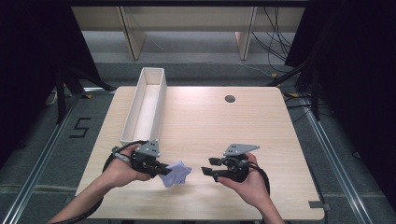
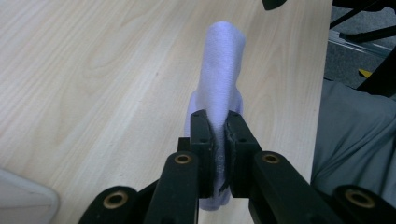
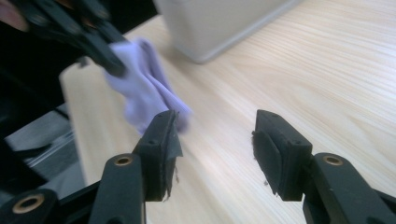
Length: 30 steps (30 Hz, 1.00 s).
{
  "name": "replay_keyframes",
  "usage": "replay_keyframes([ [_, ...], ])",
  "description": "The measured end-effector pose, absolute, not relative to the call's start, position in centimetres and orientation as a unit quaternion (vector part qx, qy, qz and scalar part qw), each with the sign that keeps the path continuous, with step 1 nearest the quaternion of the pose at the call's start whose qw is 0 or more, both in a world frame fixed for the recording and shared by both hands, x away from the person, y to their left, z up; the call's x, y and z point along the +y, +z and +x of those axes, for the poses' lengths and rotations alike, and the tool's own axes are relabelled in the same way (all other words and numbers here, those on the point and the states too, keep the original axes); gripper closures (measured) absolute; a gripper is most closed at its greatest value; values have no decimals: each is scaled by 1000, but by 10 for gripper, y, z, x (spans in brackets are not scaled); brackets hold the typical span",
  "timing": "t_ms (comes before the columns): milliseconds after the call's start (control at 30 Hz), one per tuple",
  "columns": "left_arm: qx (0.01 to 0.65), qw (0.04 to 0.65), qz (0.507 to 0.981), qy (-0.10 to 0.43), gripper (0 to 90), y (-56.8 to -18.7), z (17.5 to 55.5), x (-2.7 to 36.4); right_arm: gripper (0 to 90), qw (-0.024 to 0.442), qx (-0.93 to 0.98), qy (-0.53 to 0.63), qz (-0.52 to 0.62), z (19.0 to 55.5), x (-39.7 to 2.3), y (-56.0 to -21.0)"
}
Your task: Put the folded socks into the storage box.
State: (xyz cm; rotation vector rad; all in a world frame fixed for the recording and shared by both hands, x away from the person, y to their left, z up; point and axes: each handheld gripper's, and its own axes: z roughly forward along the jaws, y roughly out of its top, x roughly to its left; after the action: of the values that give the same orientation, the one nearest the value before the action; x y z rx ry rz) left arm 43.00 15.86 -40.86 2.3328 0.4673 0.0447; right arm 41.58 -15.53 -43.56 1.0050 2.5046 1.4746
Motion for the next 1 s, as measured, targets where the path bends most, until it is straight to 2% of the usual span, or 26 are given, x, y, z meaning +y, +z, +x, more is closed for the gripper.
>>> replay_keyframes([
  [100,182,372,910,20,833,-407,430,161,505,34,810,471,347,413,-164,-439],
  [233,179,371,911,24,833,-404,429,164,516,54,807,450,378,409,-174,-445],
  [267,179,373,910,25,833,-403,429,165,520,72,804,443,390,409,-181,-447],
  [400,182,376,908,29,833,-400,430,167,524,77,795,438,412,407,-188,-450],
  [433,181,377,908,33,833,-397,431,169,527,94,789,441,417,407,-193,-452],
  [567,185,382,905,37,833,-395,432,172,533,87,771,449,442,403,-196,-453],
  [633,187,385,903,41,833,-392,433,174,533,112,772,446,439,404,-201,-455],
  [900,195,386,900,59,832,-385,438,182,523,137,755,438,468,395,-211,-467],
  [1000,192,385,900,63,832,-385,441,183,517,129,753,435,475,393,-211,-471],
])
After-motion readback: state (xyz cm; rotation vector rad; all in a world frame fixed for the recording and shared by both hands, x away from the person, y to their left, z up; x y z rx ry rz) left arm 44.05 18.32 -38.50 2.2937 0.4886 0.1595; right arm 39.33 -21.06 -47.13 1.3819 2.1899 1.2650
